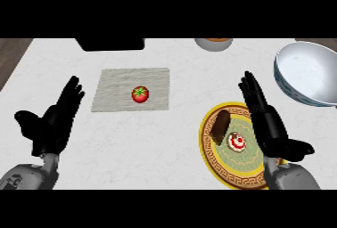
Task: Pick the cupcake from the plate and place it in the bowl
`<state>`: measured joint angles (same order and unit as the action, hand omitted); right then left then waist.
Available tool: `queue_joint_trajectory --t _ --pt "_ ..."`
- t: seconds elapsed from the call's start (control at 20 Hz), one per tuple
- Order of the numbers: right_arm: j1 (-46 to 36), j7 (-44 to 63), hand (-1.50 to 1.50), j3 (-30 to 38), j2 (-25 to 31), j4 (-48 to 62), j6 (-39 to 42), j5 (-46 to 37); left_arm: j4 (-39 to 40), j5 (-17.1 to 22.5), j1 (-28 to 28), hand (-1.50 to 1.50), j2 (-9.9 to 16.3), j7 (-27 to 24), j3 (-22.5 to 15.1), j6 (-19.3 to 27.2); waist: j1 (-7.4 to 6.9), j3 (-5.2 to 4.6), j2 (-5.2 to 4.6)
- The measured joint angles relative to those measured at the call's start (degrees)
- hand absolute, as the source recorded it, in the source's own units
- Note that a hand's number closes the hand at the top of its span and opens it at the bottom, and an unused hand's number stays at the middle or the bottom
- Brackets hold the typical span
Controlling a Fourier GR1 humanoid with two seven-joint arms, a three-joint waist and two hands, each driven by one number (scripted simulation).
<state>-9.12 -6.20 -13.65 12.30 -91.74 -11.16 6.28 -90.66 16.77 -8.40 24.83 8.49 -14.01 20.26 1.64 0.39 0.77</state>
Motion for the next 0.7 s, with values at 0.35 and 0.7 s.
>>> queue_joint_trajectory --t 0.35,0.7 --pt "-7.98 4.02 -1.50 -1.66 -3.38 1.45 -4.78 -5.07 1.05 -0.18 -3.23 0.00 2.31 -6.61 7.19 -2.12 -2.02 -0.80 -0.45" --pt "-3.51 5.94 -1.50 -6.63 -8.03 4.02 -28.45 -29.57 2.16 1.67 -3.12 0.00 2.96 -10.11 11.05 -3.75 -1.08 -0.74 -0.35"
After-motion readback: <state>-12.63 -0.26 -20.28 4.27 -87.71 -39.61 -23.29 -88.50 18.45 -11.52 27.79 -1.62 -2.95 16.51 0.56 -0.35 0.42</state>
